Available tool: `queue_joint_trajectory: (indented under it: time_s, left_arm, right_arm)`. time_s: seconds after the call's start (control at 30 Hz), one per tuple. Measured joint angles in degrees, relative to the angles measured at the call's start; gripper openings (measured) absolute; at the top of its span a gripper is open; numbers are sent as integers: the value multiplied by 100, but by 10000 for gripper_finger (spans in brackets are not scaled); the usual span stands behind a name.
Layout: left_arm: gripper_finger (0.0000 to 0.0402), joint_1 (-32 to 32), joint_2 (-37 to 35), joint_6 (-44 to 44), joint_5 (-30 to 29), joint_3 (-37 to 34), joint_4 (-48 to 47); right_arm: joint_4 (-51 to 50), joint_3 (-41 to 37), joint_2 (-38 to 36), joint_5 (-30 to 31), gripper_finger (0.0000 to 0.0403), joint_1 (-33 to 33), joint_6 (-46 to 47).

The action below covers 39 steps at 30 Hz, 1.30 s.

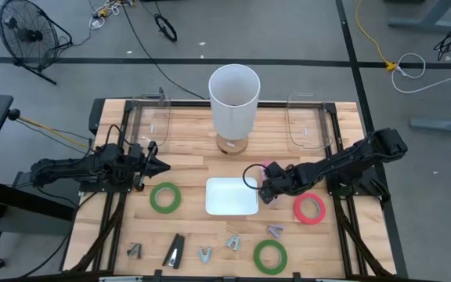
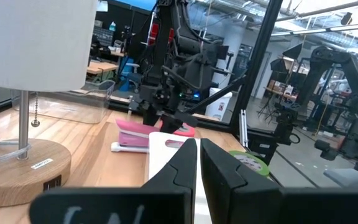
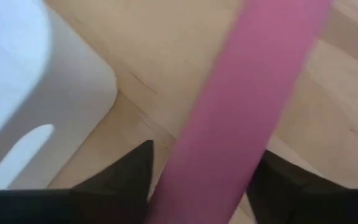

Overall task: Pick and place Stapler, Stapler remover, tape
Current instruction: Put the pink stapler into the right transparent bin

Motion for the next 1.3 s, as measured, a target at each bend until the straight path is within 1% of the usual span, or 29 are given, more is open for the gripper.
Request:
queue_joint_trajectory:
  time_s: [0.1, 0.13, 0.33, 0.5, 0.73, 0.87, 0.97, 1.13, 1.2, 1.3]
  left_arm:
    - [23, 0, 0, 0, 0, 0, 0]
    - [23, 0, 1, 0, 0, 0, -1]
    - [23, -1, 1, 2, 0, -1, -2]
    - [23, -2, 2, 3, 0, 0, -4]
    - [23, -1, 1, 4, 0, 0, -45]
    - [23, 0, 2, 4, 0, -1, -66]
    - [23, -1, 2, 4, 0, -1, -90]
    - [23, 0, 1, 5, 0, -1, -111]
    - [23, 0, 1, 9, 0, -1, -115]
    - [23, 0, 2, 9, -1, -1, -118]
  right_arm:
    - [-49, -6, -2, -43, 136, -15, -41]
    - [-57, -7, 0, -60, 130, -21, -82]
    - [-114, -11, -36, -61, 130, -109, -274]
    - [-622, 136, -344, -5, 130, -382, -641]
    - [-1661, 826, -1145, 234, 130, -700, -1128]
    - [-2591, 1248, -1667, 630, 130, -828, -1141]
    - [-3030, 1472, -2075, 900, 130, -978, -1110]
    - [-3570, 1496, -2660, 1145, 130, -1516, -1220]
    - [-3705, 1497, -2837, 1184, 130, -1842, -1374]
    - [-3699, 1497, -3031, 1288, 130, -2522, -1694]
